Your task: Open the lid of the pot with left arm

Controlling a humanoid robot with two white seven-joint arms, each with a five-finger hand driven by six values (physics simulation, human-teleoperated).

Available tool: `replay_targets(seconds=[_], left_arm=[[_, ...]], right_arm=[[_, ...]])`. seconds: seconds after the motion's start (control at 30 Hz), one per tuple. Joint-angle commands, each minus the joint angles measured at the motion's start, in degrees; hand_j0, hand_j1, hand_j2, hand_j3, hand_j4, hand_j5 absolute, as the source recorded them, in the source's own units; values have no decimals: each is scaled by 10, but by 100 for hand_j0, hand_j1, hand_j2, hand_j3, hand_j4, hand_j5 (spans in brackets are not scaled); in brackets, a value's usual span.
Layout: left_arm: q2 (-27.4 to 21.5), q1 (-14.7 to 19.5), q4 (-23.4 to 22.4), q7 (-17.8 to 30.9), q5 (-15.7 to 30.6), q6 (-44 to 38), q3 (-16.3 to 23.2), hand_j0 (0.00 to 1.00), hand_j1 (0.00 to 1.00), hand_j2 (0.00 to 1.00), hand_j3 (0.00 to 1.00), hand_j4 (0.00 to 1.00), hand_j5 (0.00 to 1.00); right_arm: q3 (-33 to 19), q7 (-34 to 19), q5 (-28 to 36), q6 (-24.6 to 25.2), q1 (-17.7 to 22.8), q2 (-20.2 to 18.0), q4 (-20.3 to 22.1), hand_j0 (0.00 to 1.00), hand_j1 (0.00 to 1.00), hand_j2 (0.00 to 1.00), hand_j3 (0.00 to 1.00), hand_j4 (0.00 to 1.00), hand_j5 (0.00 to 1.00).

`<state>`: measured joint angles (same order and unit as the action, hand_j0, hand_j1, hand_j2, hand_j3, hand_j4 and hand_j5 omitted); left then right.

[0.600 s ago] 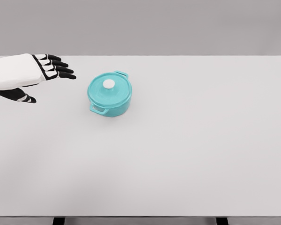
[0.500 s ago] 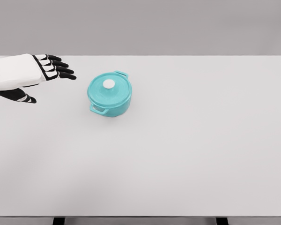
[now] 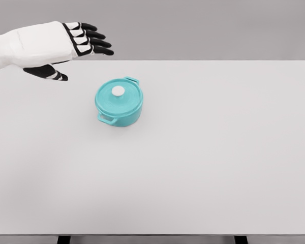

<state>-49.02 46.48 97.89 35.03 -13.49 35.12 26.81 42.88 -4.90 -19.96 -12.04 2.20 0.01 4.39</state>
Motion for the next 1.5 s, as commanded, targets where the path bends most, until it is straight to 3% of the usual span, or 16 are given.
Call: replay_targets(seconds=[0.0,0.1,0.17,0.23,0.3,0.33,0.43,0.77,1.07,1.33,1.47], left_arm=[[40,11,-13,0,-23,-1,44,100,100,100,100,100,100],[34,52,-16,0,-18,-1,110,100,100,100,100,100,100],[-4,118,-8,0,19,-1,213,100,100,100,100,100,100],[9,160,-22,0,19,-1,276,100,100,100,100,100,100],[41,191,-69,0,18,-1,328,100,100,100,100,100,100],[64,194,-117,0,19,-1,345,100,100,100,100,100,100],[100,205,-212,0,19,-1,352,100,100,100,100,100,100],[103,213,-206,0,17,-1,352,100,100,100,100,100,100],[123,230,-212,0,16,-1,430,100,100,100,100,100,100],[123,248,-217,0,3,-14,432,98,98,98,98,98,98],[134,251,-251,0,-27,-15,432,98,98,98,98,98,98]], right_arm=[[0,0,0,0,1,0,0,100,100,100,100,100,100],[0,0,0,0,1,0,0,100,100,100,100,100,100],[0,0,0,0,1,0,0,100,100,100,100,100,100],[0,0,0,0,1,0,0,100,100,100,100,100,100],[0,0,0,0,1,0,0,100,100,100,100,100,100],[0,0,0,0,1,0,0,100,100,100,100,100,100],[0,0,0,0,1,0,0,100,100,100,100,100,100],[0,0,0,0,1,0,0,100,100,100,100,100,100],[0,0,0,0,1,0,0,100,100,100,100,100,100],[0,0,0,0,1,0,0,100,100,100,100,100,100],[0,0,0,0,1,0,0,100,100,100,100,100,100]])
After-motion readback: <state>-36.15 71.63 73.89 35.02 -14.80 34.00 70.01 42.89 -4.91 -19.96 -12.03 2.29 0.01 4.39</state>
